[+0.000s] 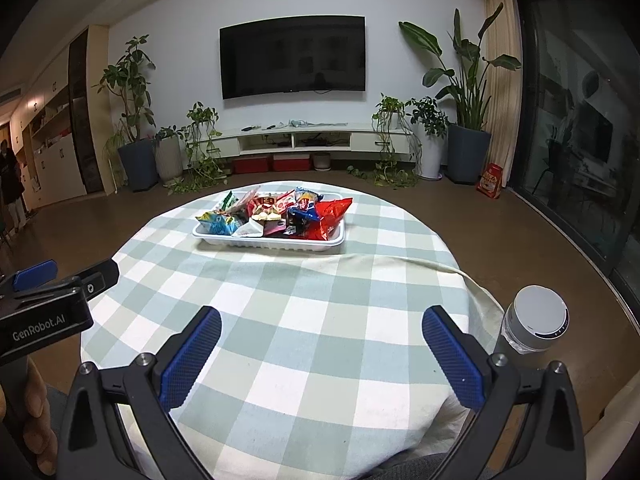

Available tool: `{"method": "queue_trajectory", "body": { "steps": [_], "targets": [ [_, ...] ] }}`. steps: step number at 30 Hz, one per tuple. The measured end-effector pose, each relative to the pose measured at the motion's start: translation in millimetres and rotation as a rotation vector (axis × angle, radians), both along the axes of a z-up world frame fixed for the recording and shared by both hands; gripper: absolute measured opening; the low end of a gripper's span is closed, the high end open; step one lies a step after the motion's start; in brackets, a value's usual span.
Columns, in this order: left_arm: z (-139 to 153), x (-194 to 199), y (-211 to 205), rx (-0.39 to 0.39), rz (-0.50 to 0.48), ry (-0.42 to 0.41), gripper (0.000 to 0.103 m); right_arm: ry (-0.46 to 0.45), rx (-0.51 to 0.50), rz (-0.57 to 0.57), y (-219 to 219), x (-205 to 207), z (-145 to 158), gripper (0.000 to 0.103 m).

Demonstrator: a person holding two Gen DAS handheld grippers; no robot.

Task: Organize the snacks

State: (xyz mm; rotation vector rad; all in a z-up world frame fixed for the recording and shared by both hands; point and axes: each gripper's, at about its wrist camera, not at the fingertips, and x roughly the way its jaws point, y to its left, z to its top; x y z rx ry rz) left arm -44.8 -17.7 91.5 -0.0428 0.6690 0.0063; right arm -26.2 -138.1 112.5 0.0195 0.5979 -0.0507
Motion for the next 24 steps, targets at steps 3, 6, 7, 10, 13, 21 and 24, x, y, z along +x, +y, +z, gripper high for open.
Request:
{"method": "queue_trajectory", "body": {
  "steps": [3,6,7,10,13,21,24],
  "targets": [
    [-1.1,1.2,1.3,0.0,0.004,0.003,0.103,0.001,-0.002,0.0,0.6,-0.1,-0.5,0.103],
    [-1.2,1.2,1.4,0.004,0.004,0.002,0.103,0.007,-0.005,0.0,2.2,-0.6,-2.9,0.103],
    [-1.4,1.3,1.4,0.002,0.001,0.003,0.103,0.009,-0.007,0.0,2.8,-0.5,-3.4,0.103],
    [-3.8,1.6,2.7,0.005,0.0,0.004,0.103,0.017,-0.01,0.0,4.3,0.1,-4.8,0.103],
    [-5.1,2.1,3.2,0.007,0.001,0.007,0.103,0.025,-0.008,0.001,4.2,1.5,-5.9,0.103],
    [-8.2,2.2,1.8,0.011,-0.002,0.012,0.103,0.027,-0.008,0.002,4.1,1.9,-5.2,0.103],
    [-11.0,2.1,0.2,0.013,-0.005,0.014,0.103,0.033,-0.01,0.001,3.1,2.0,-8.6,0.103]
  ]
}}
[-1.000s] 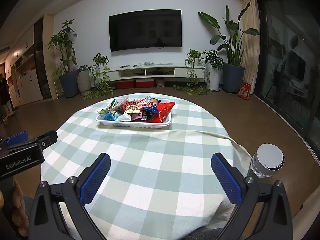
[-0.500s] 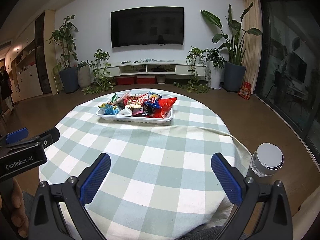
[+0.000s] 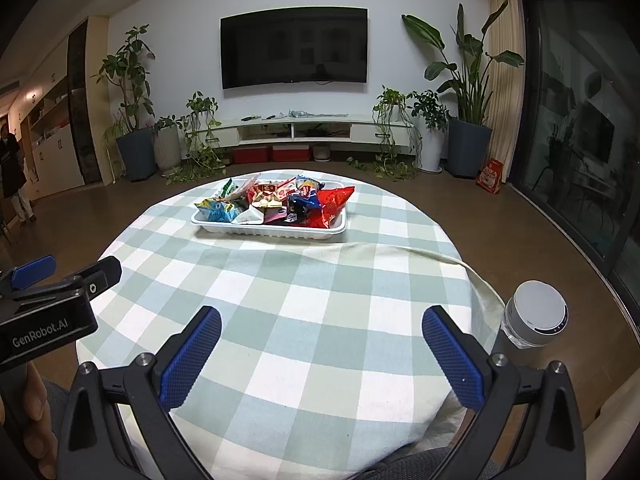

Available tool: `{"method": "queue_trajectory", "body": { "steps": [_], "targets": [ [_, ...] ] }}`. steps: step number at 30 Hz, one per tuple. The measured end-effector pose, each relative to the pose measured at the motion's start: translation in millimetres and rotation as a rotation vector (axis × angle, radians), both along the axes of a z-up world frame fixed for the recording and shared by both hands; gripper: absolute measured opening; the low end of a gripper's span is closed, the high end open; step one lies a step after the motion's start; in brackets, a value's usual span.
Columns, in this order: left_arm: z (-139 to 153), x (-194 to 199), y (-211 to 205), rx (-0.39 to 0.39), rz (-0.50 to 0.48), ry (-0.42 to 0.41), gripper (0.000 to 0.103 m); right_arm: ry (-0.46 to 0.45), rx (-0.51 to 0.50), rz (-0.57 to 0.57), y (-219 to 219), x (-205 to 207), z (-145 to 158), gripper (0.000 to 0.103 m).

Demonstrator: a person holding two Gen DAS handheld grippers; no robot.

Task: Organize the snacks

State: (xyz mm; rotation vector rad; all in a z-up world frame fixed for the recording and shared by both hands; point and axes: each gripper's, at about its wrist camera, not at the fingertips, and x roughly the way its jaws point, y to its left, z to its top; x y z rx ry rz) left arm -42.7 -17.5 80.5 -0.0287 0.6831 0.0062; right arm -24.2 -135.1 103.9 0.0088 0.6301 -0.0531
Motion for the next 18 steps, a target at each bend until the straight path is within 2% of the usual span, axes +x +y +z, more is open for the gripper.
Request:
{"method": "queue_trajectory", "body": {
  "steps": [18],
  "targets": [
    [-2.1,0.3,-4.2,-0.001,-0.008,0.002,0.103,0.012,-0.001,-0.002,-2.8,-0.5,-6.7,0.103]
  ]
}}
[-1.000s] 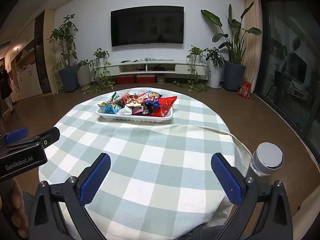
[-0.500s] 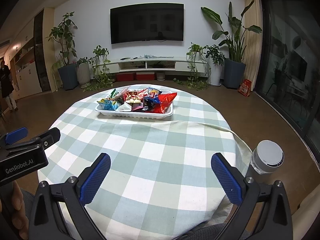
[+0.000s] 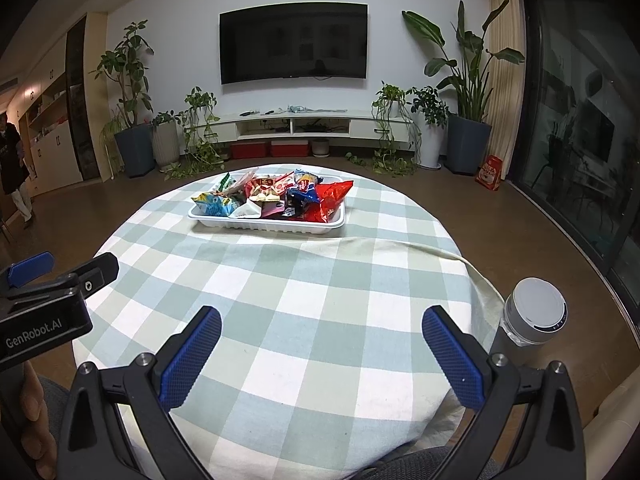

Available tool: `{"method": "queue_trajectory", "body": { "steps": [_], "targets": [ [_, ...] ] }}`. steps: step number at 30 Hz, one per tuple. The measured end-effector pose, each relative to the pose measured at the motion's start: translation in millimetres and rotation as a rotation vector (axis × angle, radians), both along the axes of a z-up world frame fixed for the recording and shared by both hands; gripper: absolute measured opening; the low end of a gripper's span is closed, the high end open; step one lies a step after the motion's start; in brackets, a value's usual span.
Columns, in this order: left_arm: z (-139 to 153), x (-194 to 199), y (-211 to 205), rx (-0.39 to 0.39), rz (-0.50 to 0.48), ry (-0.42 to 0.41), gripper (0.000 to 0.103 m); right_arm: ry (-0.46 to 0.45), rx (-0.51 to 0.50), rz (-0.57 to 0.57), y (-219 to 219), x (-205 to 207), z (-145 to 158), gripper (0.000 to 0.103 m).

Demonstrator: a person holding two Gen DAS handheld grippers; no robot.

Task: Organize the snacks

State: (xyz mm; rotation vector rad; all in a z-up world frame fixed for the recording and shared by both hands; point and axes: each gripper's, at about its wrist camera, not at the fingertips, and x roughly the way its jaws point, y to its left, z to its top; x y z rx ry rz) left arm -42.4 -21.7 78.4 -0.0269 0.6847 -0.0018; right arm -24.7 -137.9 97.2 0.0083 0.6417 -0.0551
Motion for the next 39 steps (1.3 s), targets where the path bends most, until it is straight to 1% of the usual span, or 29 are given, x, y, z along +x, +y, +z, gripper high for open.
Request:
{"method": "queue_trajectory", "body": {
  "steps": [39],
  "targets": [
    [-1.3,0.5,-3.0,0.001,-0.004,-0.002,0.103,0.013,-0.004,0.003,0.1,1.3,-0.4,0.103]
  ]
}}
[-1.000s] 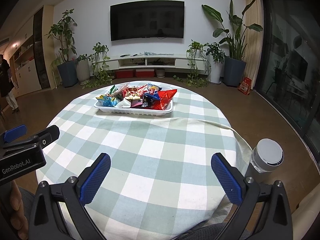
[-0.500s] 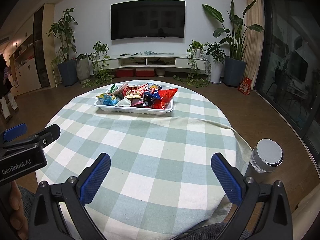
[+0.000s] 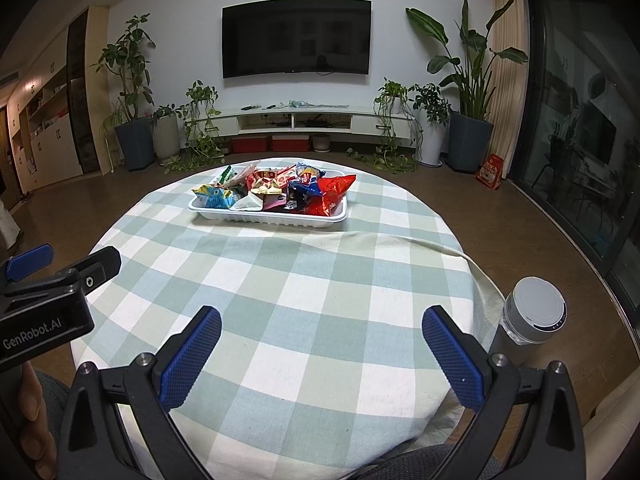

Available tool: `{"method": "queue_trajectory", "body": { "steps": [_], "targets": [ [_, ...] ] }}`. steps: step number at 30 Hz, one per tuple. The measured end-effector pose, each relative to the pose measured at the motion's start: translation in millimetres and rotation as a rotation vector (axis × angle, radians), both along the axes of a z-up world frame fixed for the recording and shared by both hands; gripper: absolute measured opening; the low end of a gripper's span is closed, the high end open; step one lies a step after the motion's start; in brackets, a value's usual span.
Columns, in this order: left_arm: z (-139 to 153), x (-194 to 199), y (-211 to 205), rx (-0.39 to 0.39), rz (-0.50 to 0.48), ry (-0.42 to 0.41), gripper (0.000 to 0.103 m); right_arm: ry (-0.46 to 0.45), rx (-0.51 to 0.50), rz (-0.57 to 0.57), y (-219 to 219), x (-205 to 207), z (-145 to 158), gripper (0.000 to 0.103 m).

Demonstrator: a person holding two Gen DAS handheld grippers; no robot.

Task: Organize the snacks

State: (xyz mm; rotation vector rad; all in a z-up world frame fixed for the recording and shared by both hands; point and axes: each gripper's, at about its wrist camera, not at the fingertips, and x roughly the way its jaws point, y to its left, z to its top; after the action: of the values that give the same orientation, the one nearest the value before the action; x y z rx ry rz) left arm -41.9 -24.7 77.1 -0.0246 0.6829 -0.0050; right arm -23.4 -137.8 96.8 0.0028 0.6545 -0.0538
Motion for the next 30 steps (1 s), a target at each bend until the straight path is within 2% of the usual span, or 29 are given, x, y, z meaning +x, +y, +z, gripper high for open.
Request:
{"method": "queue_trajectory", "body": {
  "steps": [30],
  "targets": [
    [-0.9,0.2,-1.2,0.0,-0.001,0.001,0.103,0.004,-0.002,0.001,1.1,0.4,2.3,0.103]
  ]
}}
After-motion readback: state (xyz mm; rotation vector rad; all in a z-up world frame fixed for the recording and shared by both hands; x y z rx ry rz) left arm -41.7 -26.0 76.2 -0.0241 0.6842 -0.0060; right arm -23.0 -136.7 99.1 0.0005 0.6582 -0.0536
